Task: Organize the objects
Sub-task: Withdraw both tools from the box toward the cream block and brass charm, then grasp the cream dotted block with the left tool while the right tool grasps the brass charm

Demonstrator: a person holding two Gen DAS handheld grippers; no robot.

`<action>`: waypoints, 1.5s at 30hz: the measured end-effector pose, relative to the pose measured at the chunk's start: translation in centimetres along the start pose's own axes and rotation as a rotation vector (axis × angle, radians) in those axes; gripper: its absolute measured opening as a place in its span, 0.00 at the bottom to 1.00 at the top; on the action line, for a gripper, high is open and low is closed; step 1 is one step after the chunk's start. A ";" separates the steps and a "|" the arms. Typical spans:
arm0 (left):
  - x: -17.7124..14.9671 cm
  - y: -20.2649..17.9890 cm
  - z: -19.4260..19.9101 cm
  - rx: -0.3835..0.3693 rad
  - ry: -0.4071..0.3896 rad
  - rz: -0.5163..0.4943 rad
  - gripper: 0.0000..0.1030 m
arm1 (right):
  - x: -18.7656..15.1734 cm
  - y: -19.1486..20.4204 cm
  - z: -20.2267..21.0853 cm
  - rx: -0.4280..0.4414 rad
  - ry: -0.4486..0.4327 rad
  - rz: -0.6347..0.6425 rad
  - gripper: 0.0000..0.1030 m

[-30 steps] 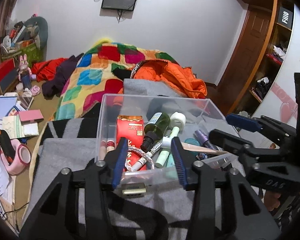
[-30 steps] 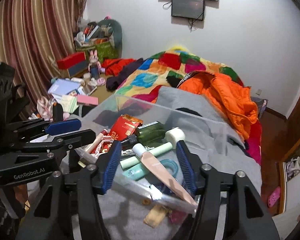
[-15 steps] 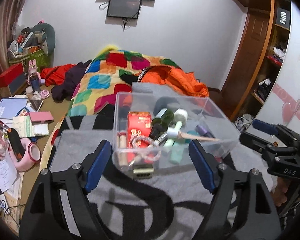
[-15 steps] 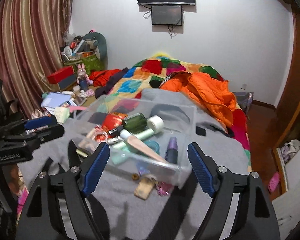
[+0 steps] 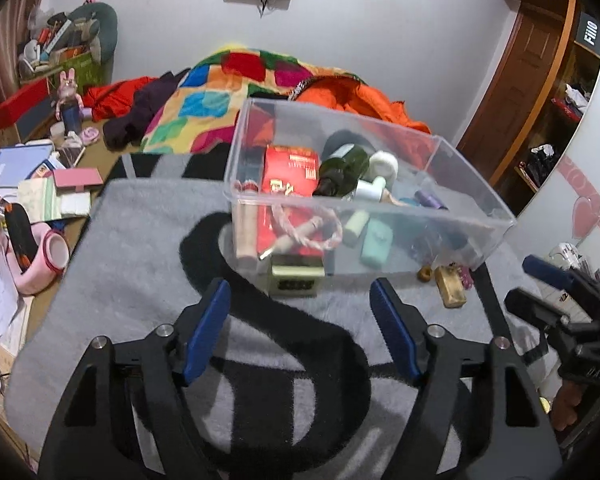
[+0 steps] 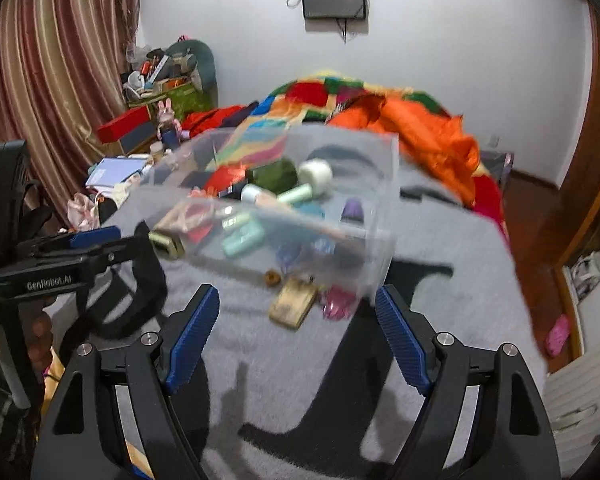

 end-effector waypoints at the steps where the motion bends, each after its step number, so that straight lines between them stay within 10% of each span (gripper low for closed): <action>1: -0.2 -0.1 -0.3 0.001 0.007 -0.004 0.70 | -0.4 -0.2 -0.6 -0.001 0.015 -0.005 0.75; 22: 0.9 -0.6 -4.1 0.019 0.069 0.016 0.35 | -1.6 0.7 -5.7 -0.037 0.123 -0.064 0.50; 28: 0.3 -0.6 -3.7 0.015 0.055 0.028 0.34 | -1.7 0.6 -5.5 -0.068 0.105 -0.058 0.25; 45: -0.6 -2.5 0.0 0.010 -0.020 0.004 0.32 | -1.0 1.1 -2.2 0.046 0.024 -0.081 0.23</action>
Point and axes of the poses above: each gripper's, at about its wrist camera, not at the fingertips, and z roughly against the way its jaws point, y to its left, x to its top, the point moved 4 cm from there along -z, roughly the way its jaws point, and after that the axes turned 9 degrees about -z, right-handed, at the moved point
